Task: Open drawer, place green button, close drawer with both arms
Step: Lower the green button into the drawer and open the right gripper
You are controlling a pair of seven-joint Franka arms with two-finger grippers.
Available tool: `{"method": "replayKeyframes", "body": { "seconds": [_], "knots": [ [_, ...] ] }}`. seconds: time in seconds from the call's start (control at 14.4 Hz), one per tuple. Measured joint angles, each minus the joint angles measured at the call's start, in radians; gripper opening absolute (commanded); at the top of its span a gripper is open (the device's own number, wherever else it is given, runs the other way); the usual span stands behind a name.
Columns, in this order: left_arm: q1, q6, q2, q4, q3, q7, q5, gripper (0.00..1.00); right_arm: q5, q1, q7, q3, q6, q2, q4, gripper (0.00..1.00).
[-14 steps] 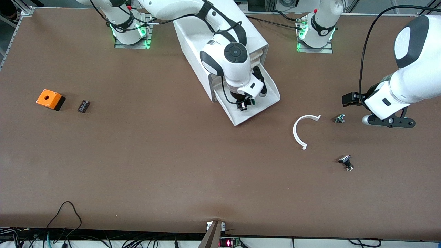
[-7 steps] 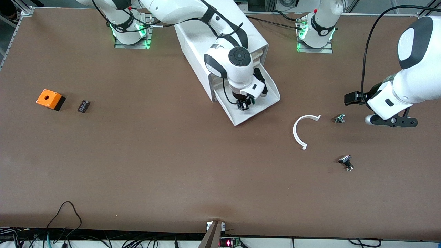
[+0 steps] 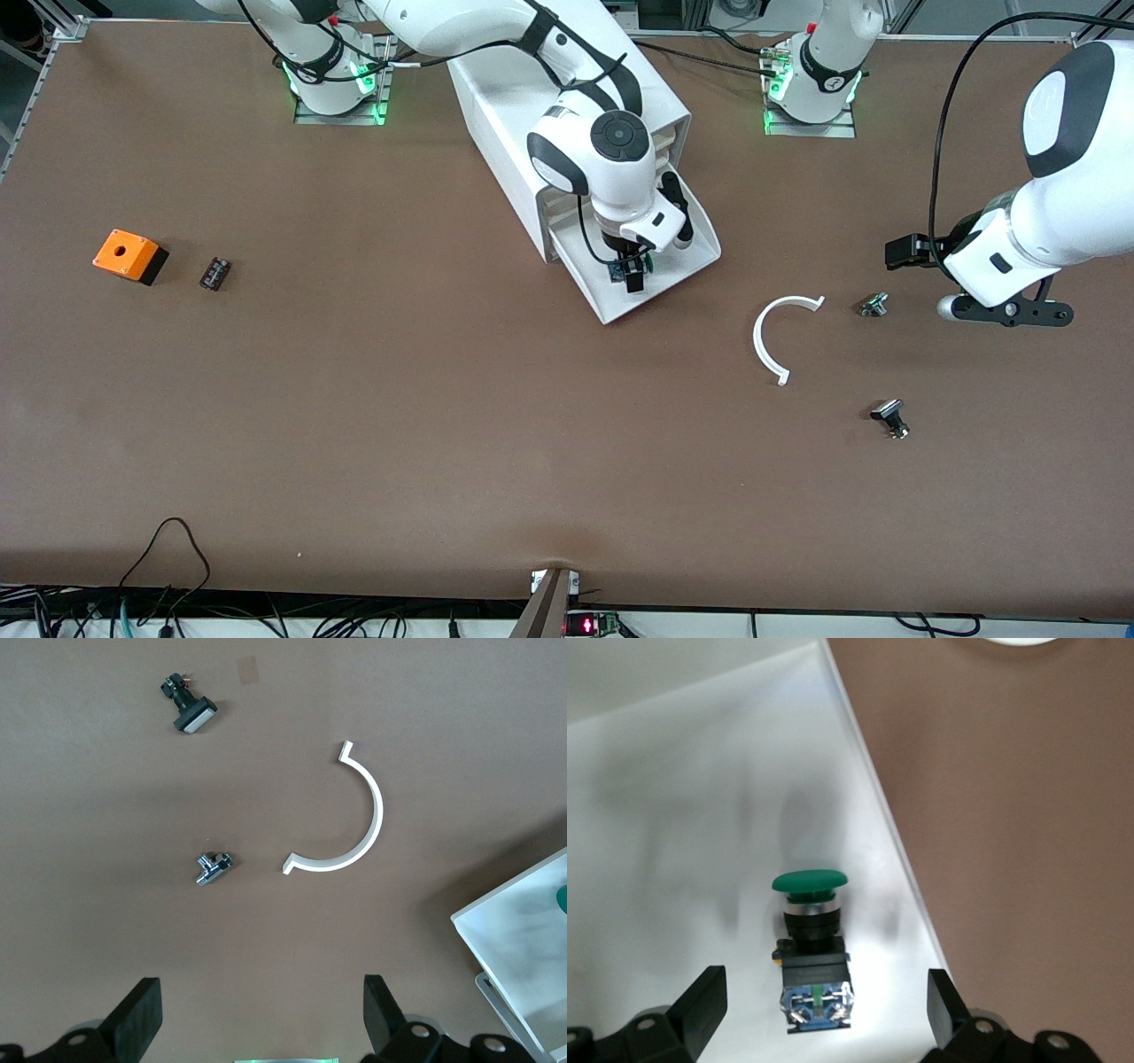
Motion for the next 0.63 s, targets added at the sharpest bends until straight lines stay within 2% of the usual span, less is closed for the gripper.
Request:
{"method": "replayKeyframes", "body": {
  "seconds": [0.21, 0.42, 0.63],
  "knots": [
    [-0.003, 0.000, 0.000, 0.000, -0.006, 0.001, 0.000, 1.00, 0.050, -0.021, 0.047, -0.015, -0.024, -0.059, 0.016, 1.00],
    [-0.004, 0.000, 0.000, 0.001, -0.011, 0.001, 0.000, 1.00, 0.073, -0.088, 0.151, -0.021, -0.086, -0.121, 0.016, 1.00],
    [0.000, -0.002, 0.000, 0.001, -0.010, 0.001, 0.000, 1.00, 0.075, -0.138, 0.326, -0.021, -0.114, -0.135, 0.015, 1.00]
  ]
}}
